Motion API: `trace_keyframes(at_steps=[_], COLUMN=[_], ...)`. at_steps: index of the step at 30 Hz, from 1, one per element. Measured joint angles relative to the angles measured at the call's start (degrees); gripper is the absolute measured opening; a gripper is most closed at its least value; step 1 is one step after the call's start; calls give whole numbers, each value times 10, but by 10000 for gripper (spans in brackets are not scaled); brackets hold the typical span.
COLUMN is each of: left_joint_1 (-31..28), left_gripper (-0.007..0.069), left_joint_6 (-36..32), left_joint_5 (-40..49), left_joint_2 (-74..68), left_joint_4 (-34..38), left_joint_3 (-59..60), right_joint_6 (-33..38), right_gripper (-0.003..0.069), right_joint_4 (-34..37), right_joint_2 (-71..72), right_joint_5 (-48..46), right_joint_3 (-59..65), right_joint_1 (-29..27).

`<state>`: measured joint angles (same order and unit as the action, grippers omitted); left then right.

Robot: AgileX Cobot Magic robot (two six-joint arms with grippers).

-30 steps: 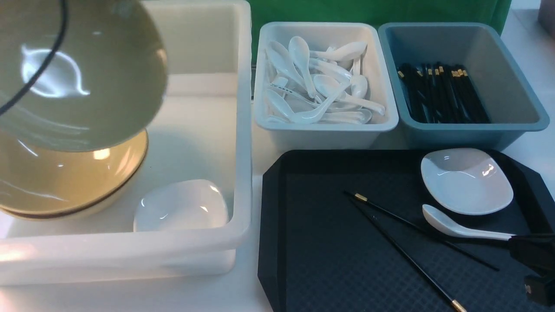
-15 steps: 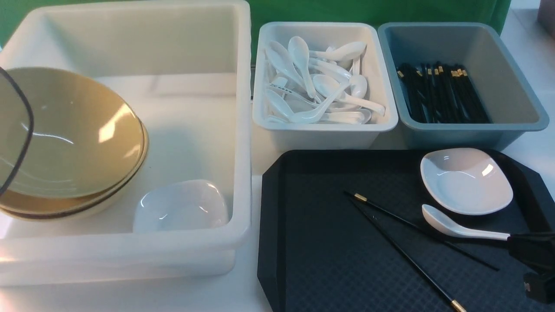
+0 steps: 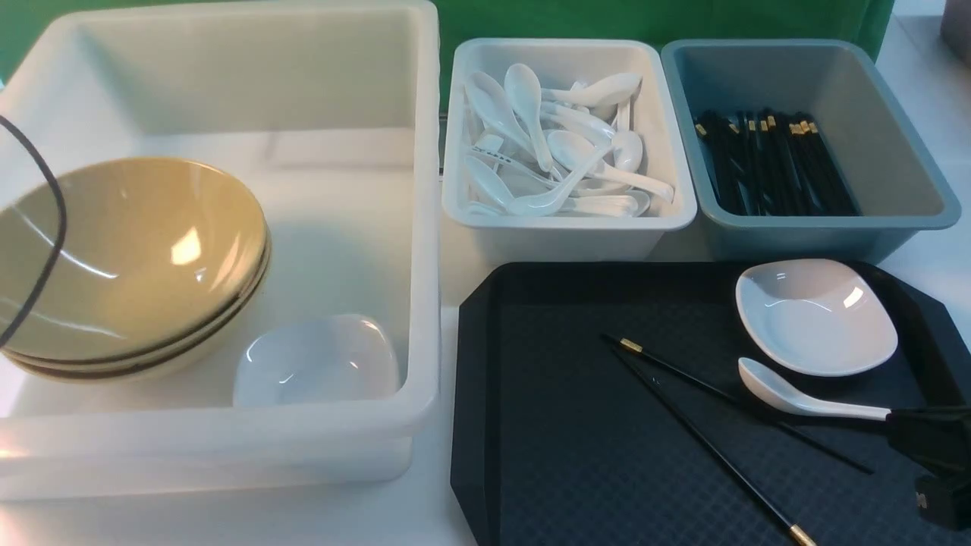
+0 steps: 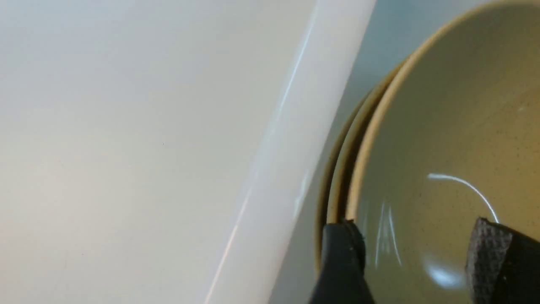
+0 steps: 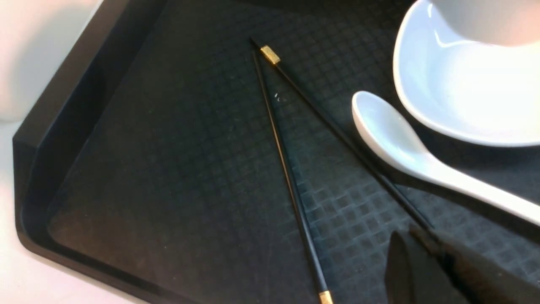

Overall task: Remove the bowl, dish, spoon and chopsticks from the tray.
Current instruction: Use the left arm to put the noodle bowl into the large storage box on the left, then use the right arm to grab the soup spoon in the middle

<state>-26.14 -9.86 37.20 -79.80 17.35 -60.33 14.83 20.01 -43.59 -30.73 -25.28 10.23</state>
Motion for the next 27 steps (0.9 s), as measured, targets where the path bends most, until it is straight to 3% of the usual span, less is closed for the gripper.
trace_keyframes(at_steps=[5,11,15,16,17,22,27], left_joint_1=[1,30,121,121,155,250,300], left_gripper=[379,224,40,40,9,-11,-11], left_joint_6=[0,-32,-206,-206,-266,-434,-467], left_joint_5=[1,14,-13,-13,-26,-35,23], left_joint_2=[77,149,260,260,304,417,493], left_joint_4=[6,63,175,175,215,299,284], left_joint_3=[0,10,56,56,75,168,247], right_joint_6=[0,0,11,12,18,44,75], right_gripper=[47,48,85,89,118,303,395], right_joint_4=[2,3,4,4,4,15,28], right_joint_2=[0,-5,-54,-58,-86,-221,-315], right_joint_5=[3,7,-1,-3,-16,-40,-32], right_joint_3=[0,1,-2,-3,-13,-78,-133], right_joint_1=[0,0,0,0,0,0,0])
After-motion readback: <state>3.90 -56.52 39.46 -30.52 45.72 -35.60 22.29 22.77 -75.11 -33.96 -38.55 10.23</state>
